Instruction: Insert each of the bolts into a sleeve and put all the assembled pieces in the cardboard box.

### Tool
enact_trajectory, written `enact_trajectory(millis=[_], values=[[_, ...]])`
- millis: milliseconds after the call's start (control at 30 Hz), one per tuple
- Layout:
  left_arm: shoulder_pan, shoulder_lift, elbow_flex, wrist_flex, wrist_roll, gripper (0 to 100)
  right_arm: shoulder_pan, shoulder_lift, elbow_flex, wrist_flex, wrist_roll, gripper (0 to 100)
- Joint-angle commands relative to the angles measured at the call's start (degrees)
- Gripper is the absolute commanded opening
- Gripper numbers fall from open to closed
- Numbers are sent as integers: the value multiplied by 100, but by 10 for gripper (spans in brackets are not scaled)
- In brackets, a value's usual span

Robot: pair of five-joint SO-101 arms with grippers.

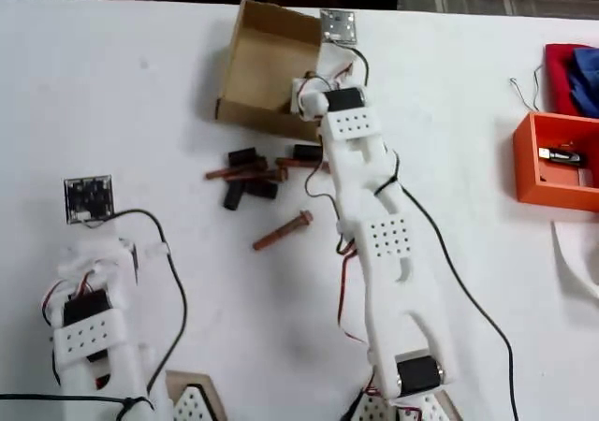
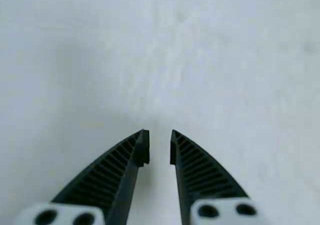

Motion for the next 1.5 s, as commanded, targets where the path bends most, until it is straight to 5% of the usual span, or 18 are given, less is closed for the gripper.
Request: enact_trajectory(millis=[0, 300, 767, 967, 1200, 1467], values=[[62, -26, -31, -114, -62, 98, -22, -75, -18, -145, -53, 22], [62, -26, -31, -114, -62, 98, -163, -75, -18, -101, -53, 112], [62, -26, -31, -114, -62, 98, -57, -725, -1116, 374, -18, 111], [62, -26, -31, -114, -62, 98, 532, -1024, -1407, 497, -26, 111], [62, -26, -31, -114, -62, 98, 1226, -338, -809, 22, -9, 20], [62, -26, -31, -114, -62, 98, 884, 567, -782, -505, 141, 21]])
